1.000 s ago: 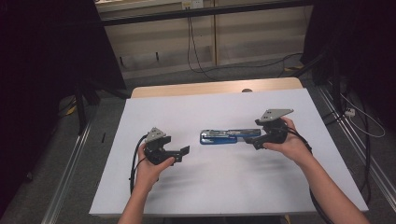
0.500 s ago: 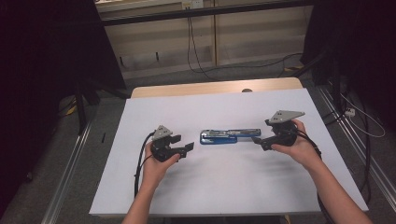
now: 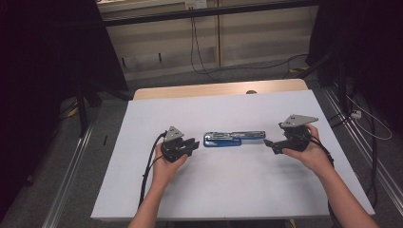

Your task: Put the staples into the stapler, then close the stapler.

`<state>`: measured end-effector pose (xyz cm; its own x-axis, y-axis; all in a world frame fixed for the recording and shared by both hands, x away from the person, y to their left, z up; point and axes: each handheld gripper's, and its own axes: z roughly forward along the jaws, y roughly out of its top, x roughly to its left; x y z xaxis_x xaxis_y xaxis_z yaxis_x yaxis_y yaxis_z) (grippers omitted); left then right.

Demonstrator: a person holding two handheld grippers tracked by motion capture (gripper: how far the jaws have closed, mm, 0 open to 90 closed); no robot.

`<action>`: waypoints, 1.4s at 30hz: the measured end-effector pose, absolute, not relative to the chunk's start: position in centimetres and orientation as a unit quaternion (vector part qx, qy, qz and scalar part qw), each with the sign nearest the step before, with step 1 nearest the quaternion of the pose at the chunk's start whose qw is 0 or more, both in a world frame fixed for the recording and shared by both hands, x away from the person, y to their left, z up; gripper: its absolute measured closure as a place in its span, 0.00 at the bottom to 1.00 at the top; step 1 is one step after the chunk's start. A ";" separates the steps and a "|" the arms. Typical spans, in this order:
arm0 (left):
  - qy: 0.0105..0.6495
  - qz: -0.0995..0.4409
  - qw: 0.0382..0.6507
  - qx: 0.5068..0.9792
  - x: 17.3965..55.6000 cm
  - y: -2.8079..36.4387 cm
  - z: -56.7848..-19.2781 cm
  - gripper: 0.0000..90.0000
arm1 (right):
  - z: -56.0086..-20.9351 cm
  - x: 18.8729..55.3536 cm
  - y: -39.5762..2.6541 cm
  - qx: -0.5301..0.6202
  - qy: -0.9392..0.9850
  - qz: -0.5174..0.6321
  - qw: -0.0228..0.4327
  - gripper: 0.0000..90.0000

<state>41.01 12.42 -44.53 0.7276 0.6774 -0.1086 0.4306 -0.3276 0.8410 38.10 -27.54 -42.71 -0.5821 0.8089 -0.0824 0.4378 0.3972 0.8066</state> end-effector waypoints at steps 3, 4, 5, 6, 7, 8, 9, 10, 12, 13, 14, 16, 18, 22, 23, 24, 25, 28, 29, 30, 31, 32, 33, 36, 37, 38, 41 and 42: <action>0.342 0.132 0.464 0.807 41.1 12.0 -44.8 0.91 | -42.9 38.1 -27.9 0.396 0.797 0.387 0.241 0.13; 0.342 0.129 0.464 0.807 41.1 11.9 -44.9 0.93 | -43.0 38.1 -28.0 0.400 0.796 0.386 0.240 0.13; 0.338 0.133 0.461 0.810 41.2 11.8 -44.9 0.94 | -43.1 38.1 -28.1 0.402 0.795 0.386 0.240 0.13; 0.338 0.133 0.461 0.809 41.2 11.6 -45.0 0.96 | -43.2 38.0 -28.2 0.403 0.795 0.385 0.240 0.13; 0.336 0.132 0.460 0.811 41.3 11.5 -45.0 0.97 | -43.3 38.0 -28.3 0.406 0.794 0.383 0.242 0.13; 0.334 0.133 0.461 0.811 41.3 11.3 -45.0 0.99 | -43.3 38.0 -28.4 0.408 0.793 0.381 0.245 0.13; 0.334 0.133 0.462 0.811 41.3 11.2 -45.0 1.00 | -43.4 38.0 -28.5 0.408 0.793 0.381 0.245 0.13; 0.334 0.133 0.460 0.812 41.4 11.1 -45.0 1.00 | -43.5 38.0 -28.6 0.410 0.792 0.379 0.246 0.13; 0.335 0.130 0.460 0.812 41.5 10.8 -45.1 1.00 | -43.6 38.0 -28.7 0.412 0.791 0.377 0.248 0.13; 0.333 0.134 0.456 0.814 41.6 10.7 -45.2 1.00 | -43.6 38.0 -28.7 0.413 0.791 0.377 0.248 0.13; 0.334 0.131 0.457 0.814 41.6 10.6 -45.3 1.00 | -43.7 38.0 -28.7 0.414 0.791 0.377 0.248 0.13; 0.335 0.132 0.457 0.813 41.7 10.4 -45.4 1.00 | -43.8 38.0 -28.7 0.413 0.792 0.376 0.248 0.14; 0.334 0.130 0.456 0.815 41.9 10.2 -45.4 1.00 | -43.8 38.0 -28.8 0.416 0.791 0.373 0.248 0.14; 0.333 0.131 0.453 0.817 42.1 9.9 -45.5 1.00 | -44.0 38.0 -28.8 0.418 0.791 0.373 0.246 0.14; 0.333 0.131 0.454 0.816 42.1 9.8 -45.6 1.00 | -44.1 38.0 -28.8 0.420 0.791 0.372 0.245 0.14; 0.334 0.131 0.453 0.816 42.1 9.7 -45.6 1.00 | -44.2 38.0 -28.8 0.420 0.791 0.372 0.244 0.14; 0.335 0.131 0.454 0.816 42.2 9.7 -45.6 1.00 | -44.2 38.0 -28.8 0.420 0.791 0.371 0.244 0.14; 0.333 0.130 0.452 0.817 42.3 9.5 -45.7 1.00 | -44.4 38.1 -28.7 0.421 0.792 0.371 0.242 0.14; 0.334 0.129 0.453 0.817 42.3 9.5 -45.7 1.00 | -44.4 38.1 -28.7 0.421 0.792 0.370 0.243 0.14; 0.333 0.130 0.453 0.816 42.3 9.5 -45.7 1.00 | -44.5 38.1 -28.7 0.421 0.792 0.370 0.243 0.14; 0.333 0.130 0.452 0.817 42.3 9.5 -45.7 1.00 | -44.5 38.1 -28.6 0.421 0.792 0.371 0.241 0.14; 0.332 0.131 0.451 0.818 42.3 9.5 -45.7 1.00 | -44.6 38.1 -28.6 0.422 0.792 0.370 0.242 0.14; 0.331 0.134 0.451 0.818 42.3 9.4 -45.7 1.00 | -44.5 38.1 -28.5 0.421 0.792 0.370 0.242 0.14; 0.331 0.132 0.451 0.818 42.4 9.4 -45.8 1.00 | -44.5 38.1 -28.5 0.419 0.793 0.371 0.242 0.14; 0.331 0.132 0.452 0.818 42.4 9.3 -45.9 1.00 | -44.5 38.1 -28.5 0.419 0.793 0.370 0.242 0.14; 0.332 0.131 0.451 0.818 42.4 9.3 -45.9 1.00 | -44.5 38.2 -28.5 0.420 0.793 0.369 0.242 0.14; 0.329 0.135 0.451 0.818 42.5 9.2 -45.8 1.00 | -44.5 38.2 -28.4 0.419 0.796 0.365 0.242 0.15; 0.329 0.135 0.450 0.819 42.5 9.2 -45.8 1.00 | -44.5 38.2 -28.4 0.419 0.796 0.365 0.242 0.16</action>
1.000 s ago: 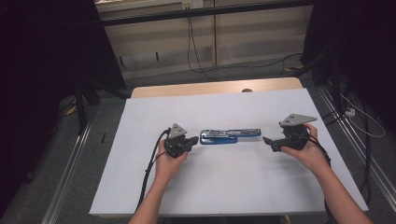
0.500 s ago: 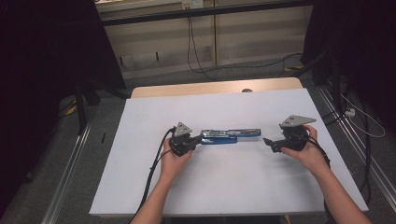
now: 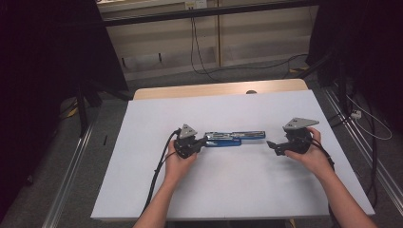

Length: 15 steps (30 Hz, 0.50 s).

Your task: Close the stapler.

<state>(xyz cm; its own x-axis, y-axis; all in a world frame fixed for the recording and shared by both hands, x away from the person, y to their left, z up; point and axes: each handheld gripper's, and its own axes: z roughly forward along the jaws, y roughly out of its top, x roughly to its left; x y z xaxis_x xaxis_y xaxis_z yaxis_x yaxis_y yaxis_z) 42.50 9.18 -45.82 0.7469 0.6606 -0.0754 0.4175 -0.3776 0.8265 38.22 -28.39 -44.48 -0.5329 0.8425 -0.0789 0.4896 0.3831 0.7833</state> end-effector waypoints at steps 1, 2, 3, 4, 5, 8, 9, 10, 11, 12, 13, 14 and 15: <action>0.330 0.133 0.451 0.818 42.5 9.1 -45.8 1.00 | -44.5 38.2 -28.4 0.419 0.796 0.366 0.241 0.18; 0.329 0.133 0.451 0.819 42.5 9.0 -45.9 1.00 | -44.5 38.2 -28.3 0.418 0.795 0.366 0.242 0.19; 0.329 0.133 0.450 0.819 42.5 9.0 -45.9 1.00 | -44.5 38.2 -28.3 0.418 0.795 0.368 0.241 0.20; 0.330 0.129 0.453 0.818 42.5 8.8 -46.0 1.00 | -44.5 38.2 -28.3 0.418 0.795 0.368 0.241 0.21; 0.328 0.131 0.452 0.819 42.6 8.8 -46.1 1.00 | -44.5 38.2 -28.3 0.419 0.795 0.368 0.241 0.22; 0.328 0.132 0.453 0.818 42.6 8.7 -46.1 1.00 | -44.6 38.3 -28.2 0.419 0.794 0.370 0.239 0.26; 0.327 0.134 0.452 0.819 42.7 8.7 -46.1 1.00 | -44.6 38.3 -28.2 0.420 0.795 0.368 0.238 0.29; 0.328 0.137 0.452 0.818 42.7 8.7 -46.1 1.00 | -44.6 38.3 -28.2 0.418 0.796 0.367 0.237 0.31; 0.329 0.133 0.453 0.818 42.7 8.7 -46.2 1.00 | -44.7 38.3 -28.1 0.417 0.796 0.368 0.238 0.32; 0.327 0.133 0.453 0.818 42.7 8.7 -46.2 1.00 | -44.7 38.3 -28.1 0.418 0.796 0.367 0.239 0.33; 0.323 0.138 0.451 0.820 42.7 8.7 -46.2 1.00 | -44.7 38.3 -28.1 0.418 0.796 0.367 0.238 0.35; 0.322 0.139 0.450 0.821 42.7 8.7 -46.2 1.00 | -44.7 38.4 -28.1 0.418 0.796 0.368 0.237 0.36; 0.322 0.139 0.452 0.820 42.7 8.7 -46.2 1.00 | -44.7 38.4 -28.1 0.419 0.796 0.368 0.236 0.38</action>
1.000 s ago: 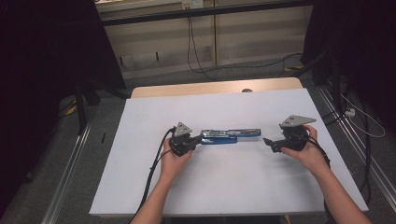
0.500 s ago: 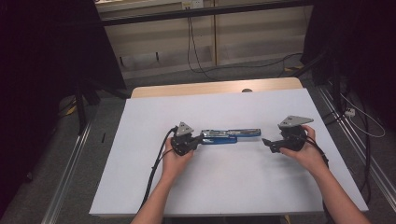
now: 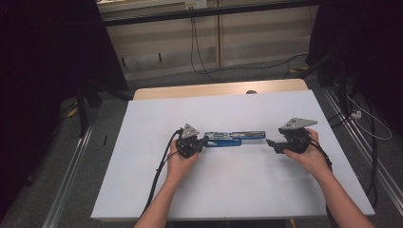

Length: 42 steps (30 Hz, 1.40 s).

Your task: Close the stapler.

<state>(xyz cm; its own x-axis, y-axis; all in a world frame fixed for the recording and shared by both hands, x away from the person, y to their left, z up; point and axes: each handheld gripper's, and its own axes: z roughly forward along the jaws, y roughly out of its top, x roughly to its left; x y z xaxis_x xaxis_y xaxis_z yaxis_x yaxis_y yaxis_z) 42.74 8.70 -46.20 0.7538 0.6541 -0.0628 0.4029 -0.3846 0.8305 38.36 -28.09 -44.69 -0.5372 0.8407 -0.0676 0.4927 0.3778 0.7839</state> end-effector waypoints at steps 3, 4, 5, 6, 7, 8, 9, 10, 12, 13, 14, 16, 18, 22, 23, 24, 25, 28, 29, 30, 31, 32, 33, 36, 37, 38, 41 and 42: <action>0.325 0.135 0.454 0.818 42.7 8.7 -46.3 1.00 | -44.7 38.4 -28.1 0.421 0.796 0.366 0.233 0.42; 0.327 0.134 0.457 0.817 42.7 8.7 -46.3 1.00 | -44.6 38.5 -28.1 0.422 0.796 0.366 0.233 0.44; 0.327 0.133 0.457 0.816 42.7 8.7 -46.3 1.00 | -44.6 38.5 -28.1 0.421 0.797 0.367 0.231 0.46; 0.326 0.135 0.456 0.817 42.8 8.7 -46.3 1.00 | -44.6 38.5 -28.0 0.419 0.798 0.366 0.232 0.47; 0.326 0.135 0.458 0.816 42.8 8.7 -46.3 1.00 | -44.6 38.5 -28.0 0.418 0.798 0.366 0.232 0.49; 0.326 0.135 0.459 0.815 42.8 8.7 -46.4 1.00 | -44.6 38.5 -28.0 0.418 0.800 0.365 0.230 0.50; 0.326 0.135 0.459 0.816 42.8 8.7 -46.4 1.00 | -44.6 38.5 -28.0 0.417 0.800 0.364 0.231 0.51; 0.325 0.137 0.458 0.816 42.8 8.7 -46.4 1.00 | -44.6 38.5 -28.0 0.418 0.800 0.364 0.230 0.53; 0.325 0.134 0.460 0.815 42.8 8.7 -46.4 1.00 | -44.6 38.4 -28.1 0.419 0.800 0.363 0.228 0.57; 0.327 0.134 0.460 0.815 42.8 8.7 -46.4 1.00 | -44.6 38.4 -28.1 0.420 0.800 0.362 0.228 0.61; 0.326 0.135 0.460 0.815 42.9 8.7 -46.4 1.00 | -44.6 38.4 -28.1 0.419 0.801 0.362 0.226 0.64; 0.327 0.136 0.459 0.815 42.9 8.7 -46.4 1.00 | -44.6 38.5 -28.1 0.419 0.803 0.362 0.223 0.69; 0.327 0.136 0.459 0.815 42.9 8.7 -46.4 1.00 | -44.6 38.5 -28.1 0.421 0.801 0.364 0.220 0.74; 0.328 0.133 0.460 0.814 42.9 8.7 -46.4 1.00 | -44.6 38.6 -28.0 0.422 0.804 0.362 0.211 0.86; 0.329 0.133 0.460 0.814 42.9 8.7 -46.4 1.00 | -44.6 38.6 -27.9 0.422 0.805 0.361 0.210 0.88; 0.329 0.132 0.460 0.814 42.9 8.7 -46.4 1.00 | -44.7 38.7 -27.8 0.421 0.807 0.359 0.209 0.91; 0.329 0.132 0.460 0.814 42.9 8.7 -46.4 1.00 | -44.7 38.7 -27.8 0.420 0.808 0.360 0.205 0.92; 0.329 0.133 0.461 0.813 42.9 8.7 -46.4 1.00 | -44.8 38.7 -27.5 0.417 0.811 0.357 0.205 0.98; 0.329 0.133 0.461 0.814 43.0 8.7 -46.4 1.00 | -44.8 38.7 -27.4 0.417 0.811 0.358 0.202 0.98; 0.329 0.133 0.461 0.813 43.0 8.7 -46.4 1.00 | -44.9 38.7 -27.3 0.417 0.812 0.356 0.200 0.99; 0.329 0.133 0.461 0.814 43.0 8.7 -46.4 1.00 | -44.9 38.7 -27.2 0.415 0.814 0.355 0.197 1.00; 0.329 0.133 0.461 0.813 43.0 8.7 -46.4 1.00 | -45.0 38.7 -27.2 0.413 0.816 0.355 0.194 1.00; 0.329 0.133 0.461 0.813 43.0 8.7 -46.4 1.00 | -45.0 38.7 -27.2 0.414 0.816 0.354 0.195 1.00; 0.331 0.133 0.460 0.813 42.9 8.7 -46.4 1.00 | -45.1 38.8 -27.1 0.415 0.816 0.352 0.193 1.00; 0.331 0.133 0.460 0.813 42.9 8.6 -46.4 1.00 | -45.1 38.8 -27.2 0.416 0.816 0.353 0.193 1.00; 0.330 0.134 0.460 0.814 43.0 8.7 -46.4 1.00 | -45.1 38.8 -27.2 0.415 0.816 0.354 0.193 1.00; 0.329 0.135 0.459 0.814 43.0 8.6 -46.4 1.00 | -45.1 38.9 -27.0 0.412 0.817 0.354 0.193 1.00; 0.330 0.135 0.458 0.814 42.9 8.6 -46.4 1.00 | -45.1 38.9 -27.0 0.413 0.817 0.353 0.194 1.00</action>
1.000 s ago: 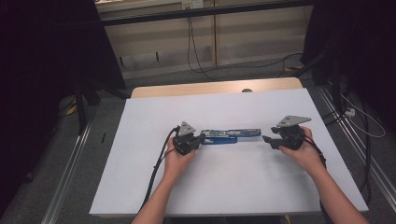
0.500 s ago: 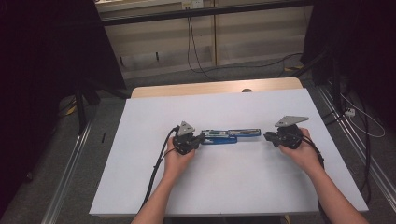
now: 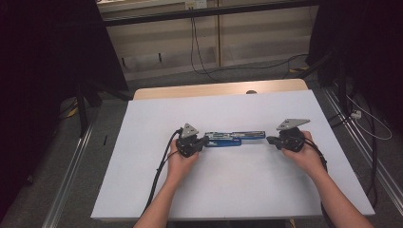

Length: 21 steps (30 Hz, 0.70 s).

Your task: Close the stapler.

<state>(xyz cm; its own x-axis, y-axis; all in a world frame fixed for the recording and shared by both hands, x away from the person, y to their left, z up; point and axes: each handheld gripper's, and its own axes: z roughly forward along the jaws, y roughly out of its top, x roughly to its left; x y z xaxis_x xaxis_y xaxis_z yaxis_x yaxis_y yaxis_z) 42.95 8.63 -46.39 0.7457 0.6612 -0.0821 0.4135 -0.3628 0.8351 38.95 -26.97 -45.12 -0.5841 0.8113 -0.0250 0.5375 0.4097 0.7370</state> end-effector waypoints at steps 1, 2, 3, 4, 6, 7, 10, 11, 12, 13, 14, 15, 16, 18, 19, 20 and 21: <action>0.330 0.136 0.458 0.814 42.9 8.6 -46.4 1.00 | -45.1 39.0 -26.9 0.412 0.818 0.352 0.193 1.00; 0.328 0.137 0.458 0.815 43.0 8.6 -46.4 1.00 | -45.2 39.0 -26.9 0.411 0.818 0.353 0.194 1.00; 0.330 0.136 0.458 0.814 42.9 8.6 -46.4 1.00 | -45.2 39.0 -26.8 0.411 0.819 0.350 0.196 1.00; 0.328 0.137 0.457 0.815 42.9 8.6 -46.4 1.00 | -45.2 39.1 -26.8 0.409 0.821 0.347 0.197 1.00; 0.329 0.136 0.459 0.814 42.9 8.6 -46.4 1.00 | -45.3 39.1 -26.8 0.411 0.820 0.348 0.194 1.00; 0.330 0.136 0.458 0.814 42.9 8.6 -46.4 1.00 | -45.3 39.2 -26.8 0.412 0.820 0.348 0.193 1.00; 0.330 0.135 0.459 0.814 42.9 8.6 -46.4 1.00 | -45.4 39.2 -26.8 0.410 0.822 0.343 0.195 1.00; 0.330 0.136 0.459 0.814 42.9 8.6 -46.4 1.00 | -45.4 39.3 -26.7 0.409 0.823 0.342 0.194 1.00; 0.330 0.136 0.459 0.814 42.9 8.6 -46.4 1.00 | -45.4 39.3 -26.7 0.407 0.824 0.343 0.194 1.00; 0.330 0.136 0.459 0.814 42.9 8.6 -46.4 1.00 | -45.5 39.3 -26.6 0.407 0.824 0.344 0.195 1.00; 0.329 0.138 0.458 0.814 42.9 8.6 -46.4 1.00 | -45.5 39.4 -26.6 0.409 0.823 0.344 0.193 1.00; 0.329 0.137 0.458 0.814 42.9 8.6 -46.4 1.00 | -45.6 39.4 -26.5 0.409 0.823 0.344 0.192 1.00; 0.329 0.138 0.458 0.814 42.9 8.6 -46.4 1.00 | -45.6 39.4 -26.5 0.408 0.823 0.345 0.193 1.00; 0.331 0.135 0.459 0.813 42.9 8.6 -46.4 1.00 | -45.7 39.5 -26.4 0.408 0.822 0.348 0.192 1.00; 0.331 0.136 0.459 0.814 42.9 8.6 -46.4 1.00 | -45.7 39.5 -26.3 0.408 0.822 0.348 0.192 1.00; 0.331 0.136 0.459 0.813 42.9 8.6 -46.4 1.00 | -45.7 39.5 -26.3 0.408 0.822 0.348 0.193 1.00; 0.331 0.135 0.459 0.813 42.9 8.6 -46.4 1.00 | -45.7 39.5 -26.3 0.408 0.821 0.349 0.193 1.00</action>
<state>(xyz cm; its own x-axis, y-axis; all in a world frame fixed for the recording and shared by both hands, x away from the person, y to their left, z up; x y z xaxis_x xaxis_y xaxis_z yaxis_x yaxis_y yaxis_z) 42.92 8.57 -46.42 0.7443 0.6625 -0.0843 0.4140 -0.3587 0.8366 39.49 -26.26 -45.75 -0.5925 0.8049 -0.0325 0.5358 0.4240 0.7302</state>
